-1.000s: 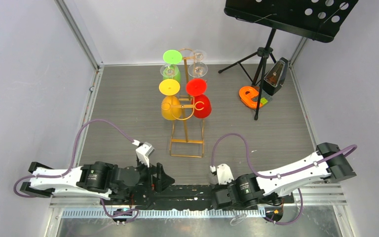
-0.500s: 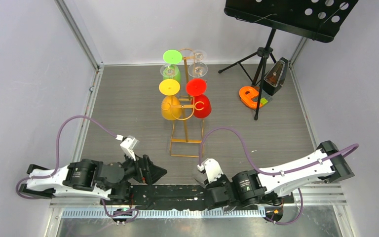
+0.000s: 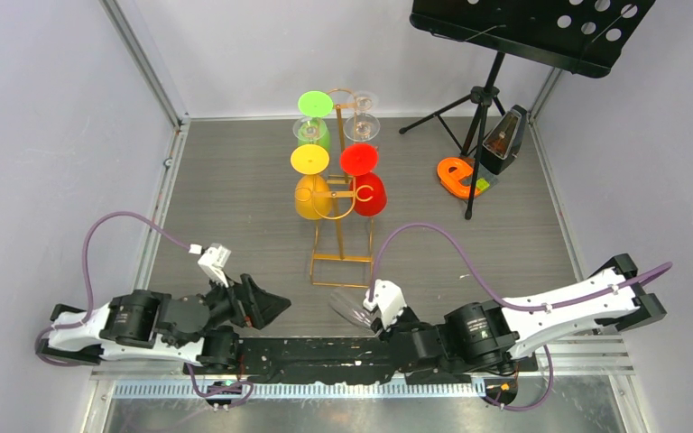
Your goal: Take the wine glass off the wine glass rack
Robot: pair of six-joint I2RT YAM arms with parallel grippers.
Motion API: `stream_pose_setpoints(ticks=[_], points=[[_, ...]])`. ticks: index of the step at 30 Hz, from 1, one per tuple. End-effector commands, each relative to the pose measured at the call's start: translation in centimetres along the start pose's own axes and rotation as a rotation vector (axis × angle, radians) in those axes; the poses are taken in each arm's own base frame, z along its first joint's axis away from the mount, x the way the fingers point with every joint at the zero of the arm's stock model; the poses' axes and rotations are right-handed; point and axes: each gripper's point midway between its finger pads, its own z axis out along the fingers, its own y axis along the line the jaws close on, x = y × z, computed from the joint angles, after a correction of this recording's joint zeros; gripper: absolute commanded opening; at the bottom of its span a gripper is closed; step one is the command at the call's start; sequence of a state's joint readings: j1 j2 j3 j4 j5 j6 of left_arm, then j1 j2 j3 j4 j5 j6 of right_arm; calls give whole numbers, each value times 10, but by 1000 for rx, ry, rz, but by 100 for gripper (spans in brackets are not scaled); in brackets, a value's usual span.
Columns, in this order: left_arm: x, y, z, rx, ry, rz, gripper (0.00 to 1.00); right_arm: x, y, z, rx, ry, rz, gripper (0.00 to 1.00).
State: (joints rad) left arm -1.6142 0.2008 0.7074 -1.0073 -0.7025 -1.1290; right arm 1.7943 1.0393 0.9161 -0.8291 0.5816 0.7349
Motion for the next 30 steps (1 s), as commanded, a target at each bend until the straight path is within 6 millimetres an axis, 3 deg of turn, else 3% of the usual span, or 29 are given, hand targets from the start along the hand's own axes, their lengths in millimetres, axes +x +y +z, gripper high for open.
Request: stream_pose_setpoints(ticks=[1,8,18,30], points=[[-20,-3,-4,25,-89,-130,95,-46,10,-11,-58,-182,-73,6],[-25,-7,-6,110,-137,-254,92,-75,17,-25,-151,-350,-192,6],[-27,-22,-10,184,-120,-307,90,-98,41,-30,-235,-497,-430,6],[-15,-36,-11,244,-52,-313,80,-116,56,-30,-239,-576,-563,6]])
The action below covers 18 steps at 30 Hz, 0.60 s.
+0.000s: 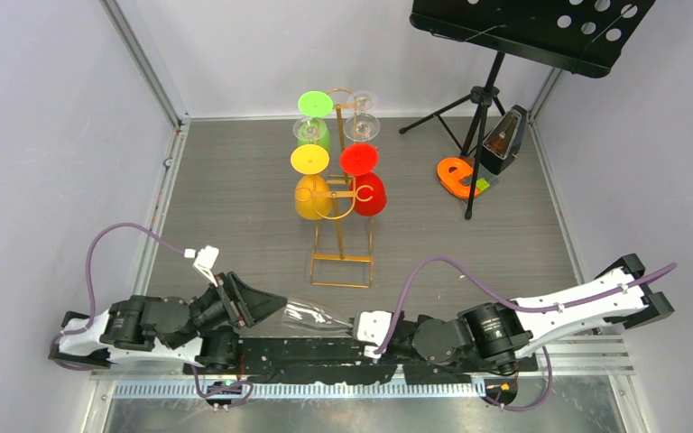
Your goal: Take the wine glass off the wine glass rack
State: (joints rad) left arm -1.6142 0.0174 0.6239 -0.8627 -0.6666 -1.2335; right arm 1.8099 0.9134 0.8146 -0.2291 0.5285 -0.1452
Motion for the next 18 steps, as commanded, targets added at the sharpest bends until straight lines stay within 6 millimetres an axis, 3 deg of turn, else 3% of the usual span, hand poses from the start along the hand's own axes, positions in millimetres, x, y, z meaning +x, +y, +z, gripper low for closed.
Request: stream_pose_setpoints(ticks=[1,7,18], points=[[-1,-17,0,63,3,-55,80,-27,-1,6,9,-78,-46,6],[4,-22,-3,85,40,-53,75,-26,-3,10,20,-59,-78,6],[7,-20,-3,93,49,-64,71,-21,-9,-5,32,-77,-19,6]])
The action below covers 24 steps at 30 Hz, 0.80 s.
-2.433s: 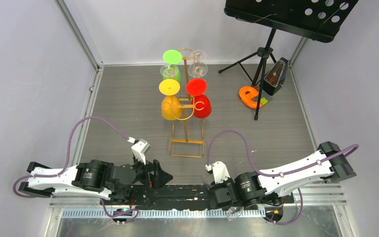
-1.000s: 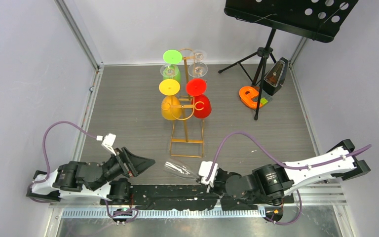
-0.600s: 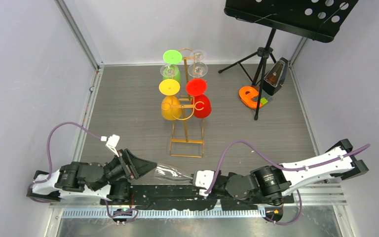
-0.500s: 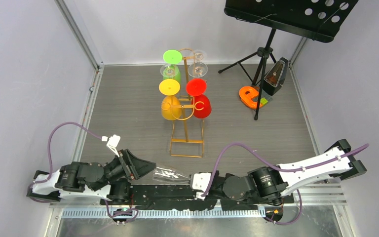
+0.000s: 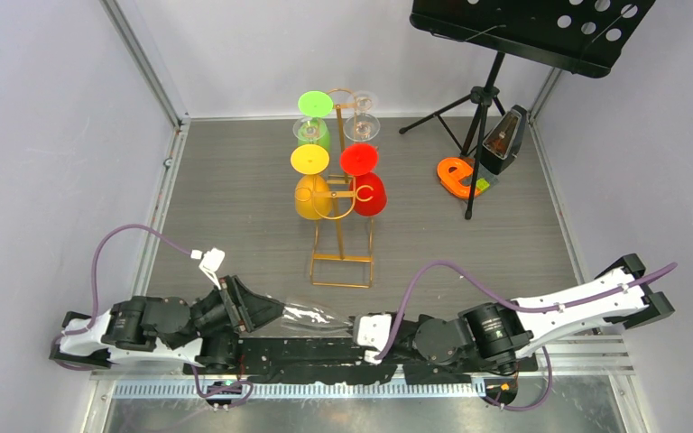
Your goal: Take the wine glass off the wine glass rack
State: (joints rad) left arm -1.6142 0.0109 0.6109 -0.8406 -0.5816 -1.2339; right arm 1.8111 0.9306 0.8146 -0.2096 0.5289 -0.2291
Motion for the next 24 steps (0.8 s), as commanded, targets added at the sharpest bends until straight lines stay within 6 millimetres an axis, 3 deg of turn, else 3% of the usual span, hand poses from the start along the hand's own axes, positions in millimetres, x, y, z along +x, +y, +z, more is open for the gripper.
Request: stream_pose_setpoints(ticks=[1,16,24], points=[[-7,-13,-1,51,-25,-50,70,-18,-10,-10,37,-68,61,6],[-10,-14,-4,54,-29,-51,70,10,-8,-20,38,5,63,6],[-9,-24,-4,90,-20,-56,71,6,-4,-14,33,-16,52,6]])
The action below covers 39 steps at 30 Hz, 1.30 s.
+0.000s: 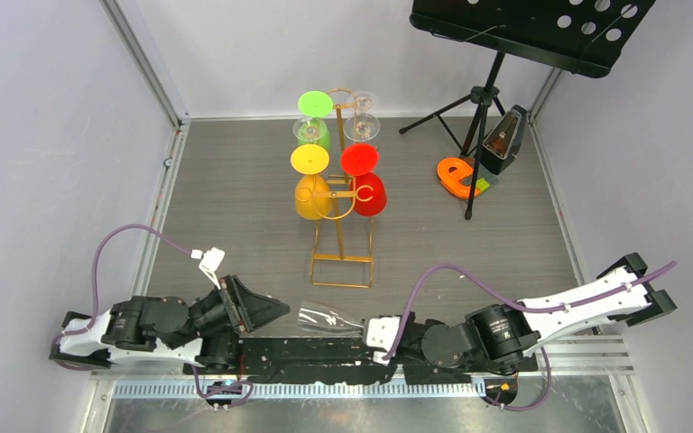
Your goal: Take the wine glass off the wine glass rack
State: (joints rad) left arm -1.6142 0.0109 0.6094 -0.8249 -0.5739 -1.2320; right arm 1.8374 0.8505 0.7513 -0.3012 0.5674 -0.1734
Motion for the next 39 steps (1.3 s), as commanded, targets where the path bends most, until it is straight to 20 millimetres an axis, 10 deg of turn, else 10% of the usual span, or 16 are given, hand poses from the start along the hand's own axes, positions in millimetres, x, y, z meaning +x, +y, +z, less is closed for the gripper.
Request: stream_pose_setpoints(ticks=[1,22,39], points=[[-8,-21,-3,80,-20,-50,71,-27,-6,1,31,-83,37,6],[15,-35,6,135,71,-42,62,-63,-11,13,66,-159,-50,6],[21,-38,8,147,91,-37,14,-63,-13,19,97,-141,-67,6]])
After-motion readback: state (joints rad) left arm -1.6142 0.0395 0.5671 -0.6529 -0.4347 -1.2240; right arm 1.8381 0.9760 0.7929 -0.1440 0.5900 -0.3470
